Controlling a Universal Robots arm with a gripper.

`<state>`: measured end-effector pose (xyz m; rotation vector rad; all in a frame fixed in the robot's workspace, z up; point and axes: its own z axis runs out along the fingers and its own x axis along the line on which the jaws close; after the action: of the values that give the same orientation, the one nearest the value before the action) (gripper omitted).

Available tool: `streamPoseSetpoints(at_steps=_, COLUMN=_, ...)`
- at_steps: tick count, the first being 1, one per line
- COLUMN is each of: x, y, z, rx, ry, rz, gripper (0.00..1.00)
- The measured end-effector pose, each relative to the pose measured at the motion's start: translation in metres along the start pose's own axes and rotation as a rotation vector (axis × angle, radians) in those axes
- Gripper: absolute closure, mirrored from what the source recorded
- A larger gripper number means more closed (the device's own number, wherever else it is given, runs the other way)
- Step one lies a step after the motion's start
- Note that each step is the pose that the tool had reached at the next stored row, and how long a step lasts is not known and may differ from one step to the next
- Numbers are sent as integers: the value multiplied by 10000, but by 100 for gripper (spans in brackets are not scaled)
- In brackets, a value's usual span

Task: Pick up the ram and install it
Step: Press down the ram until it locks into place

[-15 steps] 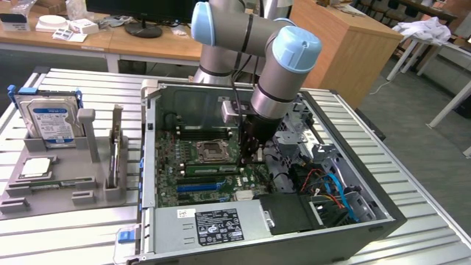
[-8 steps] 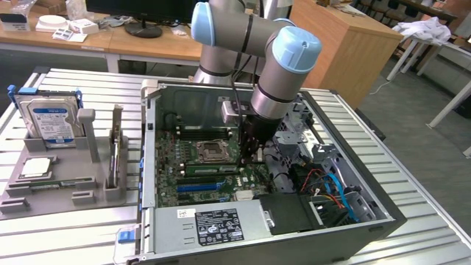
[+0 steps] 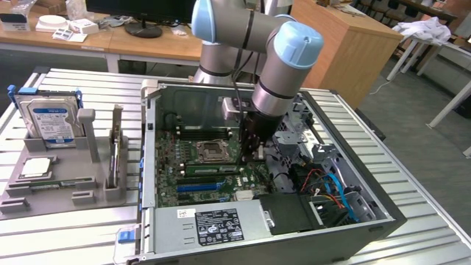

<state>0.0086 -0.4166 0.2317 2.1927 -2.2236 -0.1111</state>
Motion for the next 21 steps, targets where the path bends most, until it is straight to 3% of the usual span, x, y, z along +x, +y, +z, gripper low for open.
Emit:
streamPoseSetpoints(at_steps=8, x=-6, y=9, z=-148, rx=0, ry=7, rz=0, gripper=89)
streamPoseSetpoints(at_steps=14, x=-6, y=12, z=-155, rx=1, ry=7, rz=-1, gripper=89)
streamPoseSetpoints(at_steps=17, x=-4, y=84, z=-150, rx=2, ry=8, rz=-1, gripper=89)
streamPoseSetpoints(at_steps=21, x=-2, y=265, z=-138, rx=13, ry=8, rz=-1, gripper=89)
